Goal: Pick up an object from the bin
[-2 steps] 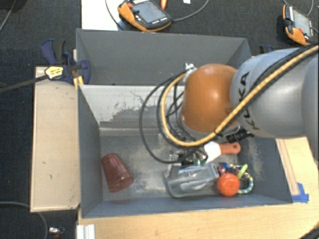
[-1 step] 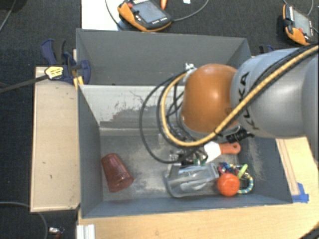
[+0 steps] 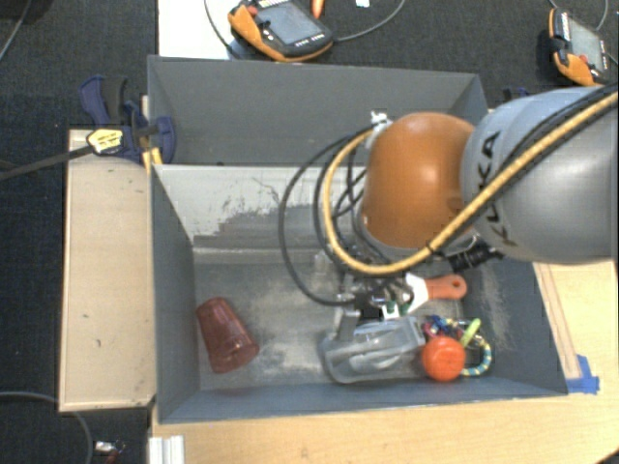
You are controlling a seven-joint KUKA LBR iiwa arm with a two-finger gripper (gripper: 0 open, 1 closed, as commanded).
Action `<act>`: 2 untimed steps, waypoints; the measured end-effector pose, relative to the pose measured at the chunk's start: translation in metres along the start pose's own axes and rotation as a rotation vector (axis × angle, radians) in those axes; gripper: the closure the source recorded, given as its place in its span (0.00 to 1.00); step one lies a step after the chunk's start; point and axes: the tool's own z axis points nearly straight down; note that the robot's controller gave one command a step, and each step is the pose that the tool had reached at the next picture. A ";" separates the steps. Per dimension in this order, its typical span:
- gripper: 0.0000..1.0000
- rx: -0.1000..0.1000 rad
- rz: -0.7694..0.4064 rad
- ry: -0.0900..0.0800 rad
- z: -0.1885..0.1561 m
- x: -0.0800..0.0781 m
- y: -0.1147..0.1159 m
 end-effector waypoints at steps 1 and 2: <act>0.00 0.000 -0.076 -0.004 0.053 -0.057 0.025; 0.00 0.000 -0.050 0.003 0.033 -0.057 0.017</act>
Offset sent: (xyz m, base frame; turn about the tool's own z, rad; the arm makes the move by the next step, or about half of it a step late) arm 0.0768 -0.0379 0.1026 0.1301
